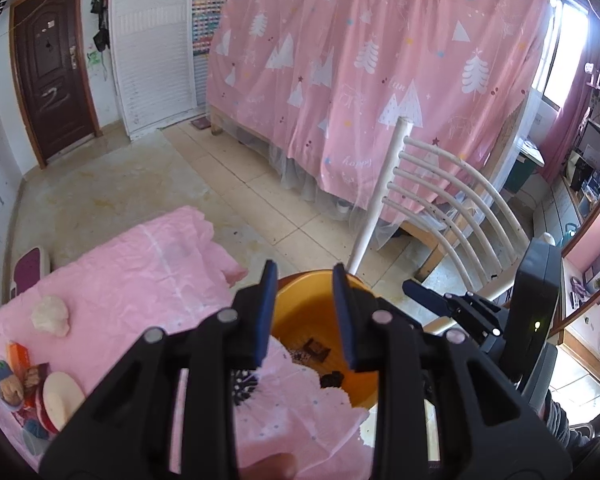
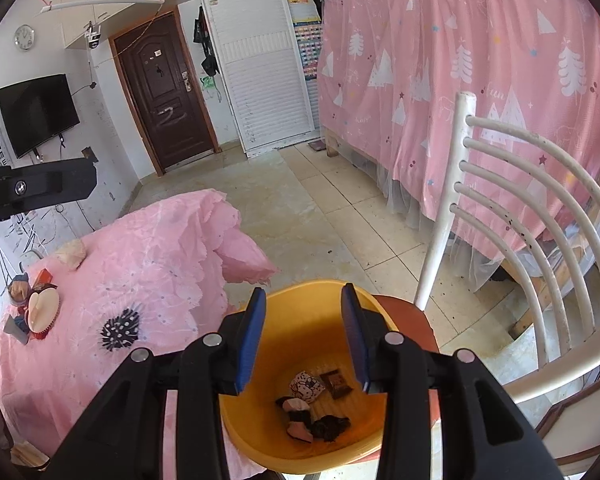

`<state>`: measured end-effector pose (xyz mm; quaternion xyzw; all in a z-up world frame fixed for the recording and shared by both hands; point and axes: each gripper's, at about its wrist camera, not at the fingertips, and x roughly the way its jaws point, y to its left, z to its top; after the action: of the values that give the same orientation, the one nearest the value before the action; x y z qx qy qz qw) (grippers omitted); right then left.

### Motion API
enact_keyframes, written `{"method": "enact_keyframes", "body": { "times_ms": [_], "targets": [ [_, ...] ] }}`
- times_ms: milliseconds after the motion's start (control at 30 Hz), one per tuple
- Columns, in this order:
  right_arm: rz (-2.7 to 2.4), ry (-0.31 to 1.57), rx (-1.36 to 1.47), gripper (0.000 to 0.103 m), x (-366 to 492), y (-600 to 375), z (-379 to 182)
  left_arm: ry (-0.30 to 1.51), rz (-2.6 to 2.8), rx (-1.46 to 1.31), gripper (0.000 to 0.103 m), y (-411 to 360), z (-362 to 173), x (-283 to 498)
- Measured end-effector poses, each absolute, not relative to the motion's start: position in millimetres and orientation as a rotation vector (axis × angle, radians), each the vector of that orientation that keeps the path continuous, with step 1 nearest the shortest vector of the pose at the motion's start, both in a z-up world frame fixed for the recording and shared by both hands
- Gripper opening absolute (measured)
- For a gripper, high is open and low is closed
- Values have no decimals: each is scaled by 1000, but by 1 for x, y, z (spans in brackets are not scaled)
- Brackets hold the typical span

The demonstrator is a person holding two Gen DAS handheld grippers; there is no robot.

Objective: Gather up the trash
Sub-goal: 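Carry the glove and snack packet to the orange bin and release both, then grasp the knit doll with the left gripper while the right gripper grasps the white hat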

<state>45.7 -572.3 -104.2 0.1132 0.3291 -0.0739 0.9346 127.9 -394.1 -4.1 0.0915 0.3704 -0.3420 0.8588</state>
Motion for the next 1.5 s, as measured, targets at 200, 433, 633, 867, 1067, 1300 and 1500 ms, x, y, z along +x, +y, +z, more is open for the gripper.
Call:
{"method": "enact_keyframes", "body": {
  "times_ms": [200,433,633,867,1067,1300,1500],
  "targets": [
    [-111,661,198,29,53,-544,-89,760,-675,155,42,-360,6,128],
    [-37,656,150,29,68,-491,-74,729,-607,117,54,-308,15,129],
    [28,662,109,29,84,-440,-65,720,-543,86,54,-260,19,135],
    [101,679,80,52,100,-386,-63,720,-462,51,58,-205,18,144],
    [165,700,33,55,112,-338,-68,722,-399,15,60,-165,15,149],
    [224,734,-4,64,126,-298,-76,739,-324,-15,67,-118,5,161],
    [281,776,-32,68,138,-266,-87,779,-268,-42,71,-87,-13,177]
  ]
}}
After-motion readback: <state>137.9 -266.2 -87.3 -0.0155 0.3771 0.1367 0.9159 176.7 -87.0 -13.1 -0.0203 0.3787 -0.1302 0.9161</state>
